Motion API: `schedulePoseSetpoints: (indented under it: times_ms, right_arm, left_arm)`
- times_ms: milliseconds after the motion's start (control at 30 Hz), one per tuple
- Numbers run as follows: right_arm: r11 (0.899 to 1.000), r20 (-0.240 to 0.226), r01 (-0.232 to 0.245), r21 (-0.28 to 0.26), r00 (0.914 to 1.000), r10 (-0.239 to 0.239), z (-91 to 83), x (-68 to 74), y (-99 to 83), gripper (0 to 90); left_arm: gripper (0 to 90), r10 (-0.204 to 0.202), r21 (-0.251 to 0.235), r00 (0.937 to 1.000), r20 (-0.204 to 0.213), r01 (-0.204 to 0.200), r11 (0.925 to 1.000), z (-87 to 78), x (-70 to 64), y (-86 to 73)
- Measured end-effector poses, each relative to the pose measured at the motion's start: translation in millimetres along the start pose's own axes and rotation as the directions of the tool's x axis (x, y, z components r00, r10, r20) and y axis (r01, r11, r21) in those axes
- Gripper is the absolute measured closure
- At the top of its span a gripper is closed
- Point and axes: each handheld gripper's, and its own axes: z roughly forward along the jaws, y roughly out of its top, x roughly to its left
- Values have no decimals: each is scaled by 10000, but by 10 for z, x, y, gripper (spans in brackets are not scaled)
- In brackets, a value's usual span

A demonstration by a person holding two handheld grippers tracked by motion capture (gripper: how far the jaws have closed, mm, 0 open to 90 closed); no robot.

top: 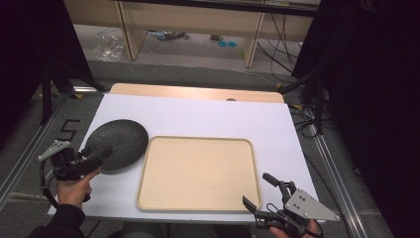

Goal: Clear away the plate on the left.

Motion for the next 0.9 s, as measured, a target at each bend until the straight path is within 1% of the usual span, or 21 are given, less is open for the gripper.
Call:
schedulePoseSetpoints:
  times_ms: [33,100,133,200,233,300,400,433,467,500,533,567,600,633,667,700,733,767,867,900]
  right_arm:
    - [10000,9,-18,-36,10000,18,0,3,5,160]
    - [10000,-32,-17,16,10000,17,-2,1,7,159]
    - [10000,76,43,-67,10000,-42,4,0,1,160]
    - [10000,26,42,1,10000,-42,-2,-1,9,159]
    - [10000,26,42,1,10000,-42,-2,-1,9,159]
    - [10000,49,67,-34,10000,-67,5,-1,2,160]
    - [9999,58,55,-109,10000,-54,0,-1,7,160]
    - [9999,55,53,-100,10000,-53,0,-2,5,159]
    - [10000,5,-74,43,10000,74,-5,8,2,160]
    - [10000,49,82,-44,10000,-82,-1,-1,0,160]
    - [9999,36,106,-95,9999,-106,1,-3,3,160]
    - [9999,33,68,-86,10000,-67,1,0,6,160]
    - [10000,-23,83,16,10000,-83,-3,-2,8,160]
    - [10000,21,75,-56,10000,-75,4,2,1,161]
    - [10000,-9,83,-42,10000,-83,3,3,1,162]
    - [9998,-100,77,-168,9999,-78,11,2,1,164]
    - [9999,-48,84,-104,10000,-84,5,3,6,165]
    - [9999,-96,85,-138,9999,-86,12,1,-1,165]
    - [9999,-73,83,-107,9999,-83,7,0,2,166]
    - [9999,-48,88,-90,9999,-88,5,1,4,166]
  left_arm:
    - [230,-35,-8,10000,-55,35,10000,4,24,5]
    - [231,-299,-76,9991,-302,297,9995,8,74,15]
    - [231,-336,-60,9988,-362,334,9994,15,111,23]
    - [231,-537,-29,9970,-550,536,9986,35,179,32]
    - [231,-537,-29,9970,-550,536,9986,35,179,32]
    - [230,-732,-42,9950,-678,731,9973,48,224,38]
    - [230,-859,-23,9928,-839,860,9963,64,283,46]
    - [230,-918,-39,9920,-868,918,9958,69,300,47]
    - [231,-948,52,9906,-983,958,9954,71,312,52]
    - [230,-1048,72,9891,-1037,1061,9943,78,324,52]
    - [230,-982,106,9903,-986,998,9950,87,347,52]
    - [230,-1013,152,9897,-1009,1033,9945,90,365,54]
    - [230,-1126,123,9881,-1045,1144,9934,92,382,57]
    - [232,-1216,81,9866,-1091,1232,9923,88,402,63]
    - [233,-1320,16,9851,-1101,1330,9911,85,425,66]
    - [233,-1409,16,9836,-1128,1420,9899,84,447,70]
    - [232,-1557,48,9811,-1148,1573,9875,86,465,71]
    - [229,-1657,97,9788,-1200,1680,9857,92,483,71]
    - [235,-1739,294,9763,-1284,1791,9834,130,537,56]
    - [233,-1612,426,9801,-1159,1670,9850,145,569,54]
